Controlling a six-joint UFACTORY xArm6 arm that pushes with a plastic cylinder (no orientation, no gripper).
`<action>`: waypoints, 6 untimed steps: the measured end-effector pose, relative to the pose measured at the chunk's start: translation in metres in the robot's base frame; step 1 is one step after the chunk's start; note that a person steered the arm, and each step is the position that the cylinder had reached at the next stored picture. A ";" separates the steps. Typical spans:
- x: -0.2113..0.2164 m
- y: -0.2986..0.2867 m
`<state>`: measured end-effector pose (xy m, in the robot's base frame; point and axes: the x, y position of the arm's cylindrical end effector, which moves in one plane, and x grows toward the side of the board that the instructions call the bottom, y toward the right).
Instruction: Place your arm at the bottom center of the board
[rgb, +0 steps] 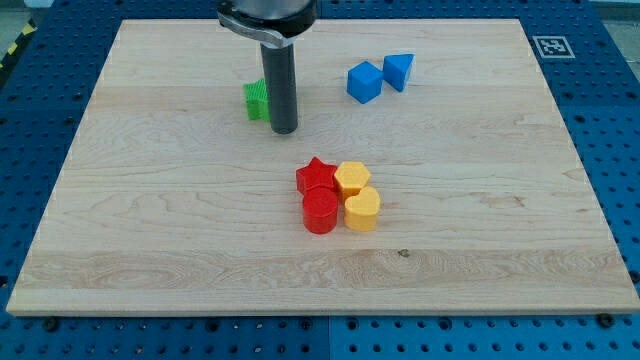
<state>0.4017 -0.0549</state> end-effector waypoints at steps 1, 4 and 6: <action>-0.009 -0.028; 0.044 -0.059; 0.172 -0.012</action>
